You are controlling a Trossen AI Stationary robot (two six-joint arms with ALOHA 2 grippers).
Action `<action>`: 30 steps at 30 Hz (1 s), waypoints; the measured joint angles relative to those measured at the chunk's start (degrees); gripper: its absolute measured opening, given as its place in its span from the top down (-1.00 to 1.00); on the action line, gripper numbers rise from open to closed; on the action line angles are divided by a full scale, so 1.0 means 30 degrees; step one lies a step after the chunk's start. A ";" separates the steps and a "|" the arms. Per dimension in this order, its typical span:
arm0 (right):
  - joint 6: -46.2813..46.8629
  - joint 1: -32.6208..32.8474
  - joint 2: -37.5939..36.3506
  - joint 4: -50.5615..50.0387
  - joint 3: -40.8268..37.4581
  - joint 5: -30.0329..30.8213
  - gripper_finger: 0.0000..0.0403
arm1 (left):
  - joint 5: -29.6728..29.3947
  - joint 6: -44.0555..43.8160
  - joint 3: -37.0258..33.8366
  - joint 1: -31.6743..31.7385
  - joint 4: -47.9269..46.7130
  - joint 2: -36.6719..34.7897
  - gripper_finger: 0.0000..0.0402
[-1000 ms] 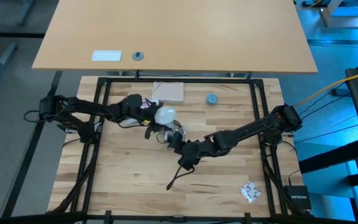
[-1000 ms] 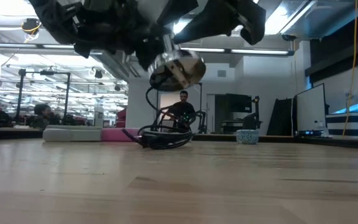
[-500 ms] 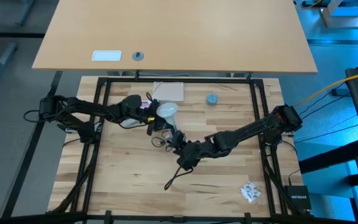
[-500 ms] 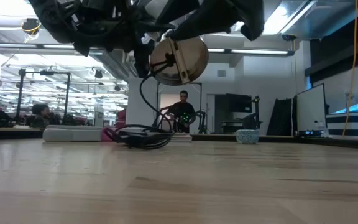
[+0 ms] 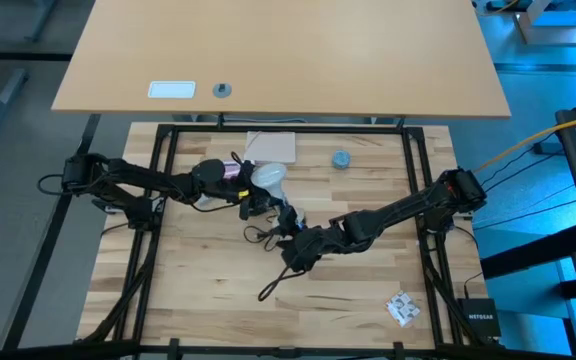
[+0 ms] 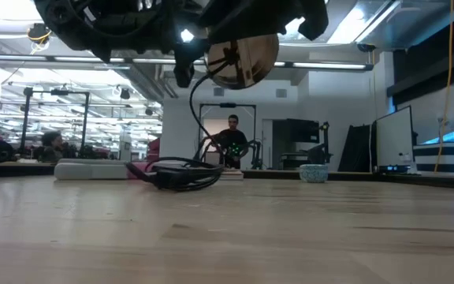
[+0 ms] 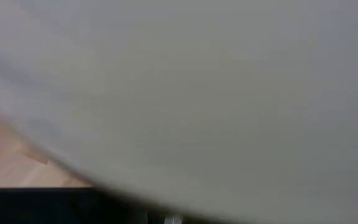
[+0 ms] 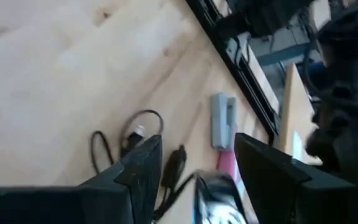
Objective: Screw lightbulb
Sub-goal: Insert the white lightbulb into the desk lamp
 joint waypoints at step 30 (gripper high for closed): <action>0.1291 -0.0073 -0.0007 -0.0993 -0.0007 0.0446 0.71 | 0.0431 0.1758 -0.0007 -0.0650 -0.0440 0.0000 0.24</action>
